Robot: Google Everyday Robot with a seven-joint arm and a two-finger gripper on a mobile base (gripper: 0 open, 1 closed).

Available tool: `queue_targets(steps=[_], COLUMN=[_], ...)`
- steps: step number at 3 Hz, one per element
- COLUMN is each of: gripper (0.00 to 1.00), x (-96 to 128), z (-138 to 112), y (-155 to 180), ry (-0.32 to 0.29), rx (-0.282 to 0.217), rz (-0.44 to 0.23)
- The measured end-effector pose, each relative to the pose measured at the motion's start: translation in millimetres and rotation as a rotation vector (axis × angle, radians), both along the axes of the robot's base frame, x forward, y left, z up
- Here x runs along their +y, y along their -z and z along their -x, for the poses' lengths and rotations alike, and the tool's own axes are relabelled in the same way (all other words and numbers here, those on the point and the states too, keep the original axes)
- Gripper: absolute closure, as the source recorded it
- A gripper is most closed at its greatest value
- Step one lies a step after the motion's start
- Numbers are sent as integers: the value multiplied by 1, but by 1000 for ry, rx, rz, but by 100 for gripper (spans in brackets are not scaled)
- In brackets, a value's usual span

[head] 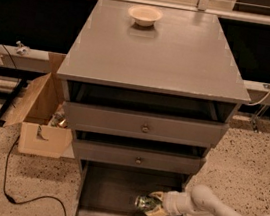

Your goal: Pick green can from bottom drawer and place on counter

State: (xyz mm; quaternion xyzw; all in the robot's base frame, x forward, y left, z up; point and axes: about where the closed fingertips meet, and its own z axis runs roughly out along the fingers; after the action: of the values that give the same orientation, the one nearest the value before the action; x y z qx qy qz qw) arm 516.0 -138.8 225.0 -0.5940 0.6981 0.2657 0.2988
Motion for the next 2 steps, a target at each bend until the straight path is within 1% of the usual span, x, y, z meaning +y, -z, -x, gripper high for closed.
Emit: queue_targets(steps=[1,2], gripper=[100,100], x=[-23,-26], z=[32,43], y=[-57,-61], ry=[-92,-122], rx=[-93,-102], rz=[-104,-122])
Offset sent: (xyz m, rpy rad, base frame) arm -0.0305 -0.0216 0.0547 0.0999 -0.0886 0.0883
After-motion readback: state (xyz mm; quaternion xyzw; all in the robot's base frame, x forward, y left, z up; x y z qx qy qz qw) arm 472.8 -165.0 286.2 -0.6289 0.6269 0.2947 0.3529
